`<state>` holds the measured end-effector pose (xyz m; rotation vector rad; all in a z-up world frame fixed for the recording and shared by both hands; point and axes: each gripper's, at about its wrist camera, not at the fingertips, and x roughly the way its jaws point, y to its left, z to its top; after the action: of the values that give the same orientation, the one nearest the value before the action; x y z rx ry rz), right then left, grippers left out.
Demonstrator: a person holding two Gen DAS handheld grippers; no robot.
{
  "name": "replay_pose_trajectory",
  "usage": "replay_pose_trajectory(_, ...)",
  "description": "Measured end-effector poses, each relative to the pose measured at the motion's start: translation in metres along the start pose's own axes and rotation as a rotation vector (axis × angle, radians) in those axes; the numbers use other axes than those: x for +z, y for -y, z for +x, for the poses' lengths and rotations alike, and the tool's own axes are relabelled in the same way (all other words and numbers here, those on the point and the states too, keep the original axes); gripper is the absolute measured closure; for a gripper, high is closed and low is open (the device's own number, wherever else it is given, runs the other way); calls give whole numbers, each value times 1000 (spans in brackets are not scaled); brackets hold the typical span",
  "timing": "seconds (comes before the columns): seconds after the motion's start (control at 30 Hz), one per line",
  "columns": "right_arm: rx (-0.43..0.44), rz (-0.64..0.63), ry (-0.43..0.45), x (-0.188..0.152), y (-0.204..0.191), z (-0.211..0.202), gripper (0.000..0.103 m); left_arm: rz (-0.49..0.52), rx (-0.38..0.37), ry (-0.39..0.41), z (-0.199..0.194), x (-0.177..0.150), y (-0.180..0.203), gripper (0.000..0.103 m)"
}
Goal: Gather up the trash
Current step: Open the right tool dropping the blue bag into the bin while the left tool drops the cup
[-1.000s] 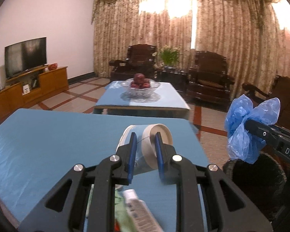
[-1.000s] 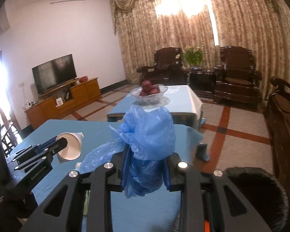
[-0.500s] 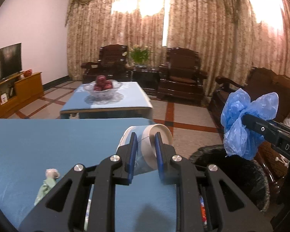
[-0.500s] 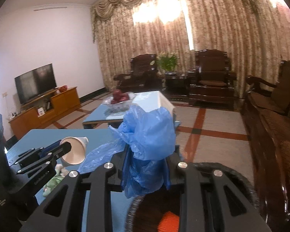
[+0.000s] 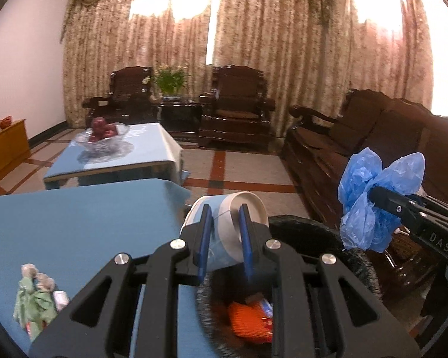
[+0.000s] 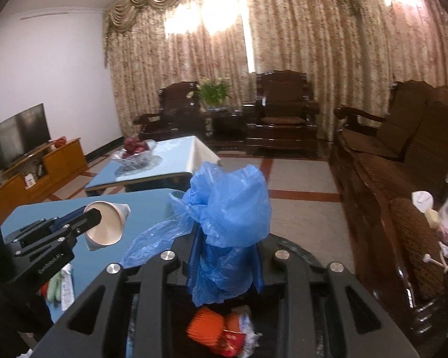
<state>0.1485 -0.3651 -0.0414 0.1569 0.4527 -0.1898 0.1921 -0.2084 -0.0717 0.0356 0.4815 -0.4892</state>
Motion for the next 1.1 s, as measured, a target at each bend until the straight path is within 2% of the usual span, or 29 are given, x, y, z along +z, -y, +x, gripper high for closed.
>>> replay_pose_trajectory(0.33,-49,24,-41,-20,35,6,75,30,-65,-41,21,-19,37,85)
replay_pose_trajectory(0.6,-60,28,-79,-36,42,14,74,45,-88,-86,38,-32,50,85)
replay_pose_trajectory(0.73,-67,23,-90,-41,44,17,69,38,-103,-114,46,-36,51,84)
replay_pose_trajectory(0.8,-71,24,-98,-41,45,18,59,26,-112,-128,49,-38,49,81)
replay_pose_trajectory(0.83,-81,27,-99,-42,45,19,51,20,-112,-131,49,-39,48,79)
replay_pose_trajectory(0.9,-92,28,-100,-42,44,18,40,15,-110,-131,49,-40,46,66)
replay_pose_trajectory(0.97,-101,28,-91,-42,44,17,26,12,-103,-128,47,-40,42,61)
replay_pose_trajectory(1.07,-103,23,-77,-41,40,13,12,0,-90,-119,43,-38,36,47)
replay_pose_trajectory(1.1,-97,23,-70,-40,38,11,10,-3,-86,-114,42,-38,33,41)
